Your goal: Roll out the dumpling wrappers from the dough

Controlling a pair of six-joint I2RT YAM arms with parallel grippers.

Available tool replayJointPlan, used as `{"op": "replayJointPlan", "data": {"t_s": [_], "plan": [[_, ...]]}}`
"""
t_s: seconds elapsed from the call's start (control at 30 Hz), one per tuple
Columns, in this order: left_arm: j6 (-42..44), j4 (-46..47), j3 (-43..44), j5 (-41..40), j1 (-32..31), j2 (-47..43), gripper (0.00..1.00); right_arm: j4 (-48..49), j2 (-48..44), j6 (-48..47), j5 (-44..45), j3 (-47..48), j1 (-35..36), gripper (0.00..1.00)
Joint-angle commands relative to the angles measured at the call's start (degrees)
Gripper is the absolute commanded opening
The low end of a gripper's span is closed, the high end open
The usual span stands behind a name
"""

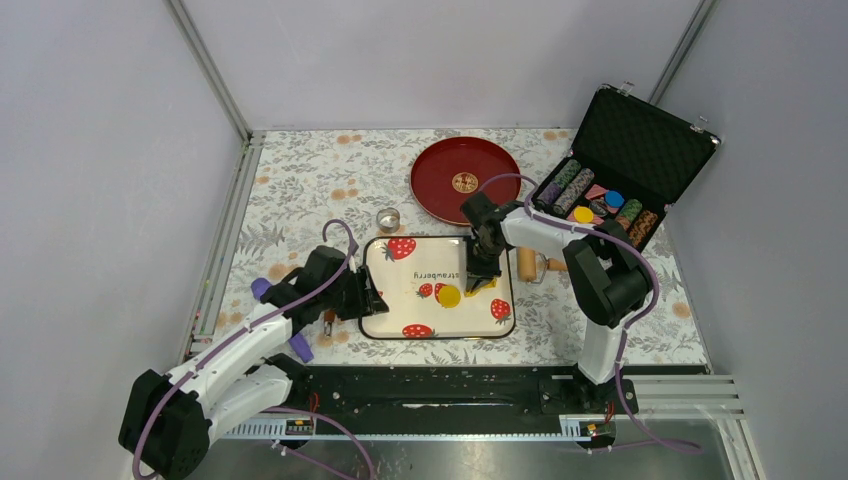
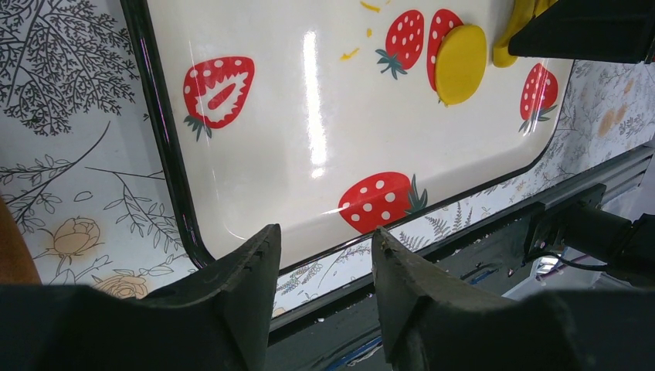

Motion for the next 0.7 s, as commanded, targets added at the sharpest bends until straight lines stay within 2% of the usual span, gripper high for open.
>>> {"op": "replayJointPlan", "data": {"t_s": [0.0,0.43,0.67], "plan": [[0.6,1.7,-0.2,0.1,0.3,-1.0,0.47,-1.6,-1.2,-1.1,1.6,1.9,-0.6,0.16],[0.6,1.8,-0.3,0.0,0.3,-1.0,0.48,-10.0,-10.5,-5.5,6.6,8.4,-5.6,0.15],[0.7,1.8,-0.3,0.1,0.3,-0.9,0.48,-10.3,-8.9,-8.1,7.5,10.5,-6.3,0.16]]}}
